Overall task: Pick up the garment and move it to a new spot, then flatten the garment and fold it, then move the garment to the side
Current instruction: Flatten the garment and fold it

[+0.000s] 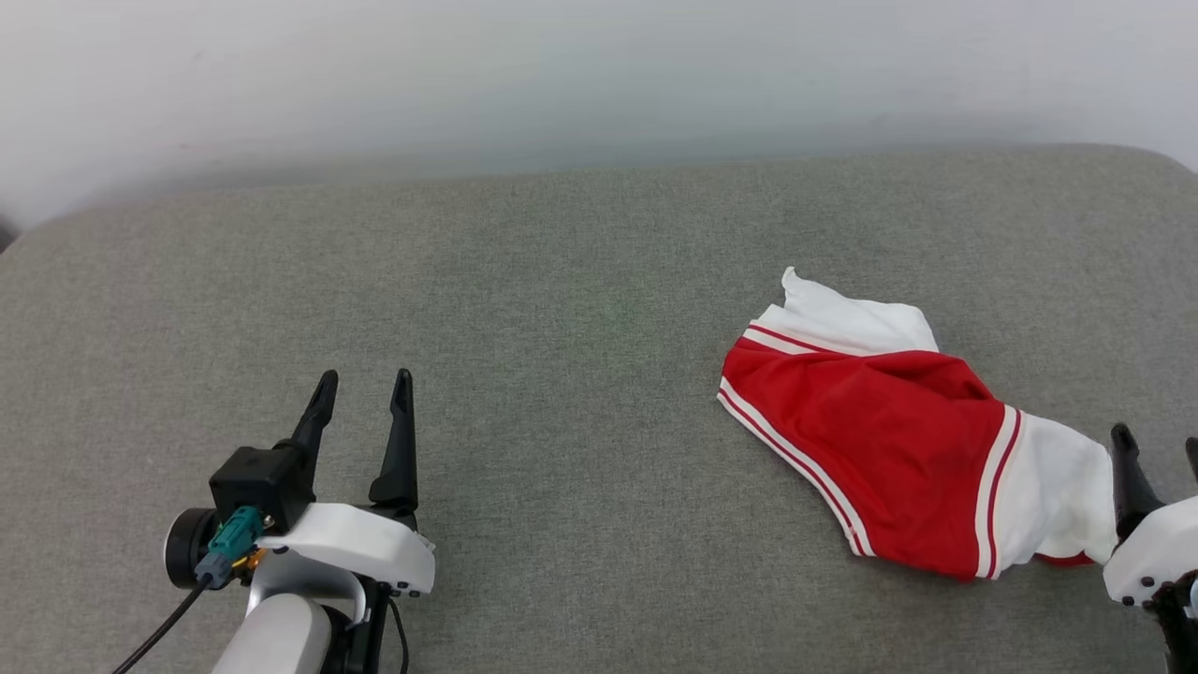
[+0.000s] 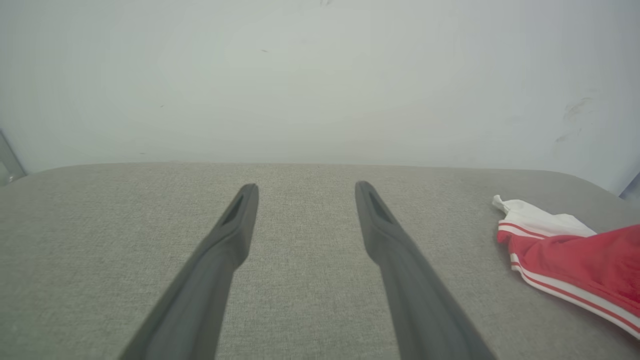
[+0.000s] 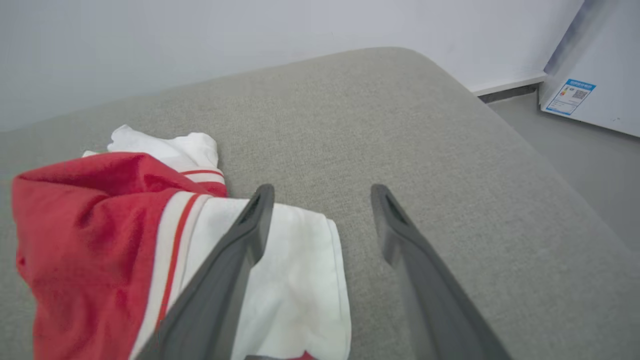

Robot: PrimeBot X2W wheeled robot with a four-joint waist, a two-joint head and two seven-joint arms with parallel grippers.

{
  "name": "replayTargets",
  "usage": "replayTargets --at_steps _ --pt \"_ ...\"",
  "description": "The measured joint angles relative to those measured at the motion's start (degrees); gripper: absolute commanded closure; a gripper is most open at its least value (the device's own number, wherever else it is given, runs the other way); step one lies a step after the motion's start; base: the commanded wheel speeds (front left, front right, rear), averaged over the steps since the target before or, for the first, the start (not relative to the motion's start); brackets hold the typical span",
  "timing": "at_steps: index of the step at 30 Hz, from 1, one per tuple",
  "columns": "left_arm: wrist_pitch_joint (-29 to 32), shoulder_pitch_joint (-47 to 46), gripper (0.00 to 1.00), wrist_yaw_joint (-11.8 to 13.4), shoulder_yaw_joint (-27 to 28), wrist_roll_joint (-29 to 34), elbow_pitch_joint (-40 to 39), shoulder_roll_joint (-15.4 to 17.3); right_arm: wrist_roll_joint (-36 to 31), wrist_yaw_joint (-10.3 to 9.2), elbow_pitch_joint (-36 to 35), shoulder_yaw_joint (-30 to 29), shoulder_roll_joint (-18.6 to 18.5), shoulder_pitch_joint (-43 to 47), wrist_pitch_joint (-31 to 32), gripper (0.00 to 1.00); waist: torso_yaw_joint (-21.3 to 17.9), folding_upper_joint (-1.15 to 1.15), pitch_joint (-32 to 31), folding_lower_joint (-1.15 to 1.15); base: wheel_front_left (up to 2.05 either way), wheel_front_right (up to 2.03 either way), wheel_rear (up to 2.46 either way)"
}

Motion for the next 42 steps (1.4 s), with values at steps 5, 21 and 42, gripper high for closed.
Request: replayTargets --at_steps 5,21,42 --pt "0.5 1.1 0.00 0.2 -0.5 -0.1 0.0 0.2 -2.9 0.00 -3.8 2.5 1.7 0.2 -7.9 0.00 0.0 0.00 -1.7 0.00 0.00 0.00 0.00" --pt "2.9 5.3 0.00 1.6 -1.0 -1.0 0.1 1.4 -5.2 0.01 -19.0 14.6 5.1 13.4 -12.3 0.00 -0.5 0.00 -6.8 -0.01 0.00 0.00 0.00" --pt "7.9 -13.4 0.00 -5.4 -9.5 1.9 3.2 -1.9 -3.8 0.00 -25.8 16.6 5.5 12.3 -10.6 0.00 -2.8 0.00 0.0 -0.01 0.00 0.00 0.00"
